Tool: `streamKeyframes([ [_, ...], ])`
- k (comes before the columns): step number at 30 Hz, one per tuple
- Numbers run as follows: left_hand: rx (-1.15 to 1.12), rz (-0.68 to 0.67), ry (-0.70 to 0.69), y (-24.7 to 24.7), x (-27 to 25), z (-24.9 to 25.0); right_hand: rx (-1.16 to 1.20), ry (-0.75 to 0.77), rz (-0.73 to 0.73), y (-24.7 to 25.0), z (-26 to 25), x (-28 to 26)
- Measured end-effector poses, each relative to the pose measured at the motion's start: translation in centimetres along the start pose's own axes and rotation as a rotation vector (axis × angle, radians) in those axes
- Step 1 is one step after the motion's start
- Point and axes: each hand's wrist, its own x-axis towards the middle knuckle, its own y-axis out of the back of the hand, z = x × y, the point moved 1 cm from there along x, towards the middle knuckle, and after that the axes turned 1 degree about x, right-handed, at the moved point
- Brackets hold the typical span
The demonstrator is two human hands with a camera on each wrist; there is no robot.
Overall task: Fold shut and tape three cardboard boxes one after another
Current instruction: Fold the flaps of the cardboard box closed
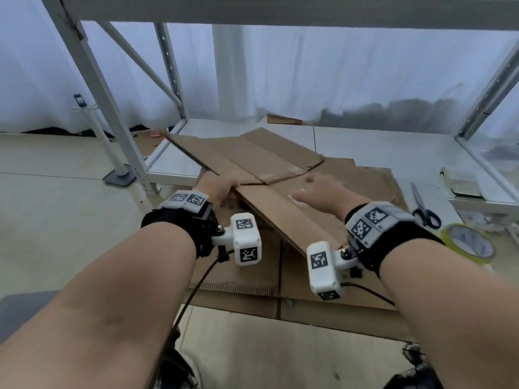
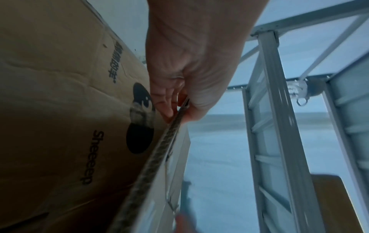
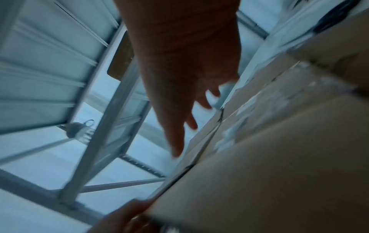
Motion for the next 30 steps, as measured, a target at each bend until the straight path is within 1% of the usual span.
streamKeyframes([
  [1,-0.004,-0.018,0.002,-0.5,-0.5,0.3,0.041,0.096,-0.126,0.1,-1.3,-1.0],
  [2,-0.036,-0.057,0.007,-1.0,-1.2,0.7,0.065,0.158,-0.239,0.0,-2.5,-1.9],
  [3,-0.075,-0.098,0.016,-1.3,-1.6,1.0,0.058,0.209,-0.305,-0.1,-3.6,-2.7],
  [4,-0.13,-0.128,0.024,-1.6,-1.8,1.3,0.011,0.25,-0.31,-0.2,-4.2,-2.9],
  [5,-0.177,-0.155,0.026,-1.8,-2.2,1.6,-0.058,0.296,-0.272,-0.4,-4.6,-3.0],
  [6,-0.217,-0.165,0.011,-2.1,-2.5,1.8,-0.115,0.311,-0.194,-0.7,-4.6,-2.6],
  [8,-0.253,-0.185,-0.011,-2.5,-3.1,2.0,-0.164,0.347,-0.083,-0.7,-4.5,-2.3],
  [10,-0.247,-0.191,-0.021,-2.7,-3.5,2.0,-0.148,0.373,-0.09,-0.4,-4.0,-2.3],
  [12,-0.225,-0.197,-0.046,-2.9,-3.7,1.7,-0.089,0.36,-0.116,0.0,-3.3,-2.6],
  [15,-0.194,-0.23,-0.051,-3.5,-4.1,1.6,-0.073,0.334,-0.09,0.4,-2.1,-2.5],
  [18,-0.212,-0.272,-0.045,-4.3,-4.7,1.4,0.021,0.307,-0.077,0.8,-1.2,-2.3],
  [20,-0.199,-0.274,-0.047,-4.5,-5.2,1.6,0.094,0.312,-0.074,1.3,-0.8,-2.5],
  [23,-0.131,-0.275,-0.054,-4.7,-4.4,1.0,0.148,0.326,-0.121,1.9,-0.7,-2.8],
  [25,-0.106,-0.262,-0.045,-4.6,-3.8,0.5,0.125,0.32,-0.129,2.1,-0.9,-2.9],
  [27,-0.097,-0.236,-0.019,-4.4,-3.5,0.2,0.085,0.336,-0.092,2.2,-1.0,-2.5],
  [30,-0.076,-0.246,0.015,-4.1,-3.3,0.0,0.059,0.382,0.017,2.5,-0.9,-1.5],
])
